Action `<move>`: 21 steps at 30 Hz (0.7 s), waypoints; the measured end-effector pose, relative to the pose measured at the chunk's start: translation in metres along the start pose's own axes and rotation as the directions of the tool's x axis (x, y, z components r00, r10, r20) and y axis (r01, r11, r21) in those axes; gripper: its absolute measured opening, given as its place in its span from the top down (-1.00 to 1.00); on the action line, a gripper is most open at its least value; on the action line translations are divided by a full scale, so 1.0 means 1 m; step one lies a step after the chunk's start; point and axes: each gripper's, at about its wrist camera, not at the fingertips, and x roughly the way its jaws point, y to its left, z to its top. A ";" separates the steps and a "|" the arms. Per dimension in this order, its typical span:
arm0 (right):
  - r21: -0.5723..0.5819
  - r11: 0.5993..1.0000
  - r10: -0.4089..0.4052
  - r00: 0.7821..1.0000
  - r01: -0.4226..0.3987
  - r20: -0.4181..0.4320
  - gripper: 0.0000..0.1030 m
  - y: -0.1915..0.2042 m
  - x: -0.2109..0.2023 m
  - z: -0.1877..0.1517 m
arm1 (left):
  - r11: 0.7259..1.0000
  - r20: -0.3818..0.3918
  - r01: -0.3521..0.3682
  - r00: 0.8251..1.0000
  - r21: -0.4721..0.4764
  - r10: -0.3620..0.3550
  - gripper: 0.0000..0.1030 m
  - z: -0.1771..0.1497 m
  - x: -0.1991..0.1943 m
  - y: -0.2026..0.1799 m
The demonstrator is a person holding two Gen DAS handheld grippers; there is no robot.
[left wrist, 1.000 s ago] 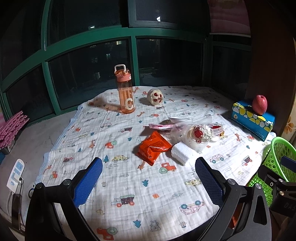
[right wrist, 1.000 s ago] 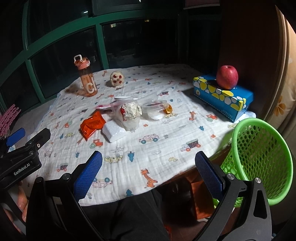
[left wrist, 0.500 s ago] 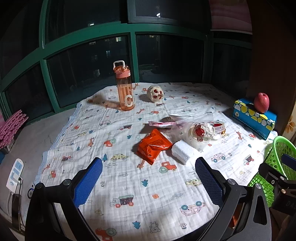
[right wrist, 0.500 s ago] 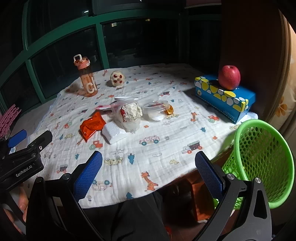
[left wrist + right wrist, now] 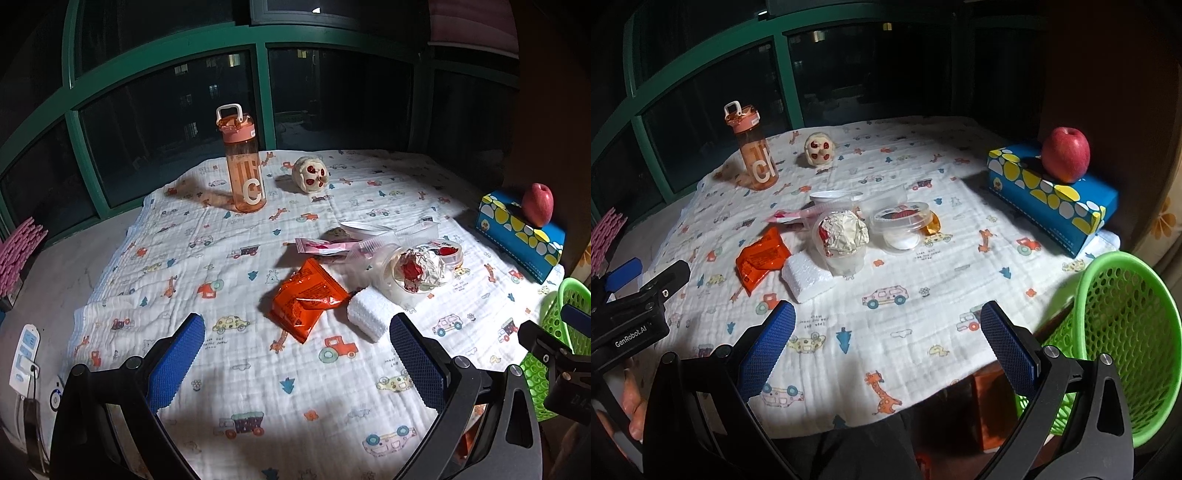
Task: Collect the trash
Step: 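Reach the right tool to the crumpled foil ball and grasp it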
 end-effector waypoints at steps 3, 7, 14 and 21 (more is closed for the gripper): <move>-0.002 1.000 -0.001 1.000 0.001 -0.018 -0.91 -0.004 0.012 0.008 | 1.000 -0.012 -0.004 1.000 0.005 0.004 -0.89 0.007 0.009 0.000; -0.001 1.000 0.010 1.000 -0.010 -0.030 -0.91 -0.007 0.024 0.016 | 1.000 -0.027 0.002 1.000 0.005 -0.002 -0.89 0.017 0.022 0.001; -0.023 0.999 0.036 0.998 -0.038 -0.061 -0.91 -0.002 0.049 0.032 | 0.999 -0.035 -0.011 0.999 0.031 0.012 -0.89 0.039 0.042 0.007; -0.088 0.993 0.074 0.994 -0.081 -0.082 -0.87 0.019 0.077 0.049 | 0.999 -0.047 -0.012 0.999 0.045 0.014 -0.89 0.056 0.062 0.022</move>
